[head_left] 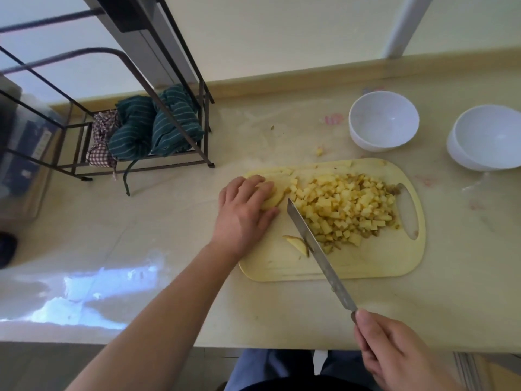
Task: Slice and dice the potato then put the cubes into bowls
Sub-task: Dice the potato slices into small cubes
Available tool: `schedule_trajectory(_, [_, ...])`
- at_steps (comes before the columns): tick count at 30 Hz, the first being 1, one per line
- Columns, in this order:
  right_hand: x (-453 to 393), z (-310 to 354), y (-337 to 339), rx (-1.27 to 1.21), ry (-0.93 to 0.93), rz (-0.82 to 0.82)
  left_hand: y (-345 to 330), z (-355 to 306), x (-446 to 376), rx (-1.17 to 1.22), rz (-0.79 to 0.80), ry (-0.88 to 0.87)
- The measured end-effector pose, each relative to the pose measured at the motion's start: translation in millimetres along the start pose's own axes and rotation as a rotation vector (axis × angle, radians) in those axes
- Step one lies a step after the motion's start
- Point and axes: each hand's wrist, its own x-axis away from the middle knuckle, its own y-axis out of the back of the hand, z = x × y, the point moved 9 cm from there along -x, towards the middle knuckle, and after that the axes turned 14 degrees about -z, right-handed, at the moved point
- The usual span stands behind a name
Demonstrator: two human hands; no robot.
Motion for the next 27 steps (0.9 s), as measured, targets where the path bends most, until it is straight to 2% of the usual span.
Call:
schedule_trajectory(3, [0, 1, 0, 0.026, 0.027, -0.034, 24, -30, 30, 0.060, -0.133, 0.101])
schedule_trajectory(7, [1, 0, -3, 0.015, 0.023, -0.010, 21, -64, 75, 0.113, -0.039, 0.089])
schedule_trajectory(11, [1, 7, 2, -0.029, 0.028, 0.031, 17, -61, 84, 0.126, -0.051, 0.141])
schedule_trajectory(16, [3, 14, 9, -0.059, 0.024, 0.053, 21, -70, 75, 0.199, -0.075, -0.035])
schedule_trajectory(19, [4, 16, 6, 0.008, 0.088, 0.070, 19, -75, 70, 0.267, -0.051, -0.116])
schedule_trajectory(27, [7, 12, 10, 0.130, 0.097, 0.031, 13, -75, 71, 0.274, -0.040, -0.158])
